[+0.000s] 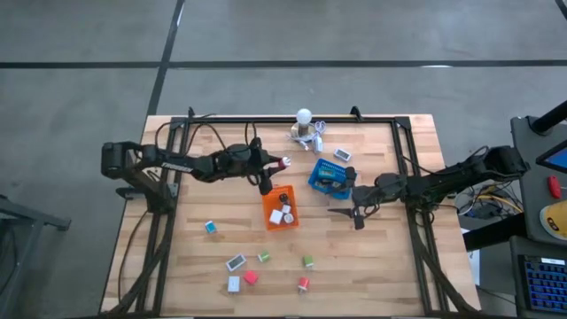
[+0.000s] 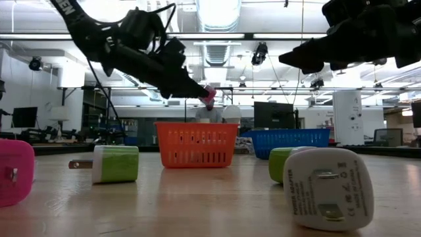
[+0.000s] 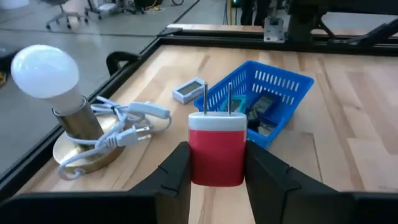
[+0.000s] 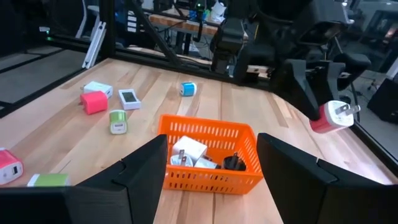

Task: Pick & Place Office items
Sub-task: Put the top pink white charger adapter into the orange bin

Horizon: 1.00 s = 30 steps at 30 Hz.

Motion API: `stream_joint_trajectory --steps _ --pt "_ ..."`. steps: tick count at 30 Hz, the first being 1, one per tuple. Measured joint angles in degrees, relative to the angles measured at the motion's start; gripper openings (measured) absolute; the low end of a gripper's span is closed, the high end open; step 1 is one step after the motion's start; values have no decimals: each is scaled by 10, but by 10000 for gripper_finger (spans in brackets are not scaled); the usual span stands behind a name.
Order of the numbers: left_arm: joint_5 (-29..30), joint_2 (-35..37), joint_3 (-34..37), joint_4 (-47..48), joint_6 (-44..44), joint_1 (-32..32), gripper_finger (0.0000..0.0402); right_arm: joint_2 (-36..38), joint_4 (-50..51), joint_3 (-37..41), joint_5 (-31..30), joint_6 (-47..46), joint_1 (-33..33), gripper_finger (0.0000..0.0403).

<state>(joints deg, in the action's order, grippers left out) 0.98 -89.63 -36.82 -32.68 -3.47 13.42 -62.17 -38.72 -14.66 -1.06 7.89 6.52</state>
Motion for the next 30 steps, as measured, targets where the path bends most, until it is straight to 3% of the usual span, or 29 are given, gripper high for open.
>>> stream_joint_trajectory --steps 23,30 --pt "8 0 1 -66 -27 -18 109 -1 -30 1 0 28 0 242" --pt "8 0 1 -68 -32 -20 109 -2 -128 37 0 30 0 242"
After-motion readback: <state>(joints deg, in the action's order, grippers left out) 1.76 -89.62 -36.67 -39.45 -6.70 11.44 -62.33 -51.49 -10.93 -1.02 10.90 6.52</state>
